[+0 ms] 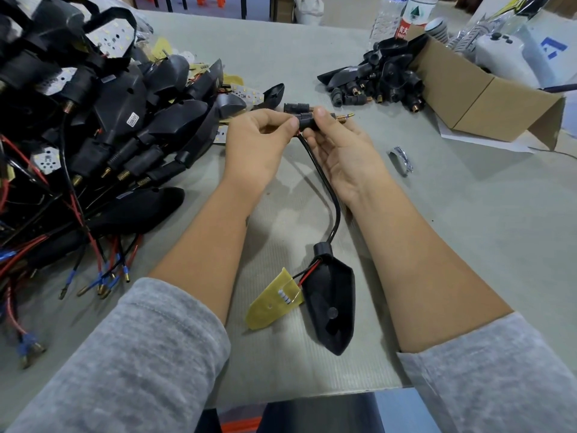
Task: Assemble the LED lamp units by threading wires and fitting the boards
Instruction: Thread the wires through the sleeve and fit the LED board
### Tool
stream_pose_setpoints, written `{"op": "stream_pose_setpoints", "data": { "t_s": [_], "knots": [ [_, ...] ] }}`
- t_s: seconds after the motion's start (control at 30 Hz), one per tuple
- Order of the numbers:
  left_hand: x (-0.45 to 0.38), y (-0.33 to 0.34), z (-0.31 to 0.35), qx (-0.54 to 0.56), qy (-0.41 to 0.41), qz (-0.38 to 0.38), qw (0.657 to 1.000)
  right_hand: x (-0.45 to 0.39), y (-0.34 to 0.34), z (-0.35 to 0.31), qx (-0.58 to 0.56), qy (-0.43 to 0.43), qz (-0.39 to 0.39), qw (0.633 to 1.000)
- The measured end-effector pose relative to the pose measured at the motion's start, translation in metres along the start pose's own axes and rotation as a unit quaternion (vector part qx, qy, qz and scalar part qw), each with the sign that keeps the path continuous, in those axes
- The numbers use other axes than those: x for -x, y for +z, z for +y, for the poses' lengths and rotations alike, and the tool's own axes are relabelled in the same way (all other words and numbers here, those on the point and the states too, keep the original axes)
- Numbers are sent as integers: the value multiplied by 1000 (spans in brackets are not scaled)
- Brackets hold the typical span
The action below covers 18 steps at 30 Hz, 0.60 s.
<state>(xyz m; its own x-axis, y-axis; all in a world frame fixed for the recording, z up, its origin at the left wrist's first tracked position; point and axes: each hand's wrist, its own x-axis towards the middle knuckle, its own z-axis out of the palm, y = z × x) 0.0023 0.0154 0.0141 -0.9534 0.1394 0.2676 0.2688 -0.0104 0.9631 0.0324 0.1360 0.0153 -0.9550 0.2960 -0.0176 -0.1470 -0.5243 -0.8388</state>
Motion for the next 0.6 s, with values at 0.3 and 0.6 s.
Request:
{"op": "stream_pose_setpoints", "data": {
  "t_s": [0.3, 0.6],
  "knots": [
    [-2, 0, 0, 152, -95, 10, 984, -1, 1, -2, -39, 1, -9, 999],
    [-2, 1, -2, 181, -98, 30, 978, -1, 1, 1, 13, -25, -7, 1000]
  ]
}}
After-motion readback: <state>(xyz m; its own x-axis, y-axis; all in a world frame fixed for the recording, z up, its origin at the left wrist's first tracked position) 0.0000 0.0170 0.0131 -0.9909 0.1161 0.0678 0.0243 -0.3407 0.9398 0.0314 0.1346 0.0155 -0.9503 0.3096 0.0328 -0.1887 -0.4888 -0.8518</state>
